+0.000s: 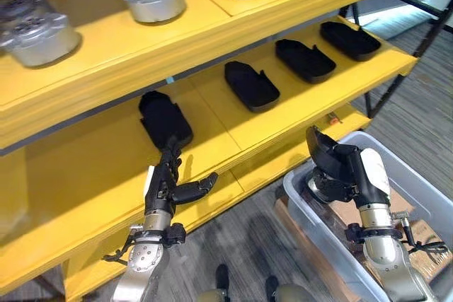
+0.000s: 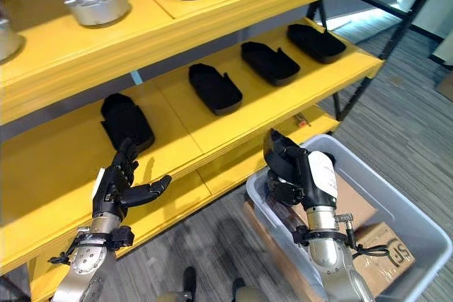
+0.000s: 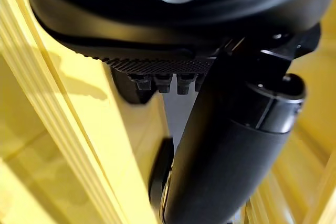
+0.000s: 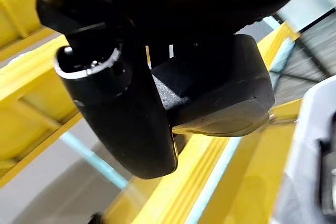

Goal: Move parts from the plastic box to the shelf.

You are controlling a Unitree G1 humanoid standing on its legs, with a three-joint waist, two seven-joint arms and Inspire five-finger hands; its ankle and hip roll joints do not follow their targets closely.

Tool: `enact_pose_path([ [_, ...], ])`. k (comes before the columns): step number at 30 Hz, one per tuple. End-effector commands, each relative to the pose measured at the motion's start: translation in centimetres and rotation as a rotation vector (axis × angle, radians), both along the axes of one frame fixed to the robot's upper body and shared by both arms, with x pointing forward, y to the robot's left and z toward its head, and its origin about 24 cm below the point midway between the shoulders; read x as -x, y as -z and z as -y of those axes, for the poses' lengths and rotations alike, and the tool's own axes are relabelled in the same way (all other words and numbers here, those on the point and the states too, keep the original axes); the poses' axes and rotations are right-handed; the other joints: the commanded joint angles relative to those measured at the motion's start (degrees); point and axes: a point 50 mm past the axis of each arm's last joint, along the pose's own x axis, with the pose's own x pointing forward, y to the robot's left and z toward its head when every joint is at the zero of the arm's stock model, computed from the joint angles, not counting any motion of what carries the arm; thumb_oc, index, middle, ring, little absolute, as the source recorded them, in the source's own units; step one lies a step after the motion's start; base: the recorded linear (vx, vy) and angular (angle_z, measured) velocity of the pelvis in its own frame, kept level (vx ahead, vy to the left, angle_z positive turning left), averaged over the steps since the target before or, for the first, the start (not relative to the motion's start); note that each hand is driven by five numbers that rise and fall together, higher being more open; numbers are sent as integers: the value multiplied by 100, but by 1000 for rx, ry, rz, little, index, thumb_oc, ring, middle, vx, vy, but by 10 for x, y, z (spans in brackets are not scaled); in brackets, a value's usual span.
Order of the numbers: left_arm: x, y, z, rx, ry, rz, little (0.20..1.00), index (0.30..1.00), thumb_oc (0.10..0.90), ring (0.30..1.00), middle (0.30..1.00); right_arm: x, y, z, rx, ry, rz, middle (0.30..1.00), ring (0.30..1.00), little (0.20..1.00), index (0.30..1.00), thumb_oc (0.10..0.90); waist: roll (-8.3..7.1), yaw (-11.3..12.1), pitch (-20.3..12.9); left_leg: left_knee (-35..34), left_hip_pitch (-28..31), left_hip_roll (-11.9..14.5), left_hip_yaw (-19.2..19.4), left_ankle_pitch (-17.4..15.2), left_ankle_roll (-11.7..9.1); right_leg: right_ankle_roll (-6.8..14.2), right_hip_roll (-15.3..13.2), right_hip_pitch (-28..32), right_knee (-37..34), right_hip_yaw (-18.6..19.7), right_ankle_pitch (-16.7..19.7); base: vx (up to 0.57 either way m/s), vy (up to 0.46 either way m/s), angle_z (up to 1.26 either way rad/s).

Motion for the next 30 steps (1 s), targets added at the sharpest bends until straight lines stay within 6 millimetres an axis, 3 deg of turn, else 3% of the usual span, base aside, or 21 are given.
enact_pose_path([
  [1,-2,-52,-11,-46,-18,283,1000,1000,900,1000,1000,2,-72,-8,6,-79,413,300,300,300,300,400,-471,-47,-110,721,323,354,749,-1162,301,181,24,276,-1147,214,860,-10,14,31],
  [3,0,-51,-12,-39,-28,277,1000,1000,900,1000,1000,4,-70,-6,3,-61,412,300,300,300,300,400,-453,-67,-136,507,532,830,707,-859,217,164,15,183,-885,175,687,-16,44,12],
  [4,0,-51,-12,-37,-32,279,1000,1000,900,1000,1000,4,-70,-5,0,-55,420,300,300,300,300,400,-423,-88,-128,332,589,1169,647,-549,141,164,7,93,-711,156,584,-71,153,31],
  [5,-1,-52,-11,-34,-29,280,1000,1000,900,1000,1000,4,-73,-4,-5,-49,445,300,300,300,300,400,-324,-108,-63,21,623,1610,551,-24,51,167,-9,-196,-248,84,405,-97,216,34],
  [6,-2,-51,-10,-33,-27,277,1000,1000,900,1000,1000,3,-75,-4,-1,-43,459,300,300,300,300,400,-266,-124,-40,-272,632,1796,449,231,-17,165,-17,-393,45,66,278,-87,162,27],
  [7,-2,-51,-10,-32,-27,278,1000,1000,900,1000,1000,3,-75,-4,0,-43,460,300,300,300,300,400,-262,-137,-54,-362,644,1798,442,294,-34,151,-12,-457,136,50,231,-44,142,20],
  [10,-6,-53,-6,-11,-4,281,1000,1000,900,1000,1000,2,-83,2,25,-3,510,300,300,300,300,400,-65,-174,94,-801,494,2268,631,823,-376,265,-202,-967,1009,-45,-113,-93,270,9],
  [12,-8,-51,-1,25,26,272,1000,1000,900,1000,1000,3,-85,9,58,36,514,300,300,300,300,400,40,-231,118,-801,400,2382,906,733,-500,342,-349,-1150,1265,-146,-221,-78,243,22],
  [15,-8,-46,1,43,47,254,1000,1000,900,1000,1000,3,-86,12,81,61,521,300,300,300,300,400,195,-179,78,-801,380,2378,912,581,-586,457,-467,-1245,1311,-81,-188,26,292,45],
  [17,-9,-48,0,34,53,264,1000,1000,900,1000,1000,4,-87,15,91,83,528,300,300,300,300,400,204,-153,63,-653,332,2266,999,444,-582,545,-625,-1129,1128,-104,-92,66,276,5],
  [21,-7,-50,-2,27,50,273,1000,1000,900,1000,1000,5,-88,15,86,84,532,300,300,300,300,400,152,-152,62,-181,211,2043,933,18,-501,699,-864,-759,568,-67,194,84,287,11],
  [23,-7,-52,-5,19,44,282,1000,1000,900,1000,1000,5,-91,13,92,79,541,300,300,300,300,400,81,-124,19,131,124,1829,910,-352,-453,829,-1113,-422,-3,-50,425,90,275,4],
  [28,-8,-55,-7,4,39,290,1000,1000,900,1000,1000,5,-96,11,107,73,563,300,300,300,300,400,-14,-105,-32,382,90,1630,857,-644,-377,933,-1328,-102,-396,-94,590,73,177,5],
  [30,-9,-56,-8,-8,34,293,1000,1000,900,1000,1000,4,-107,10,148,70,619,300,300,300,300,400,-135,-26,-123,518,80,1527,801,-829,-333,1010,-1459,137,-642,-171,670,91,173,15],
])
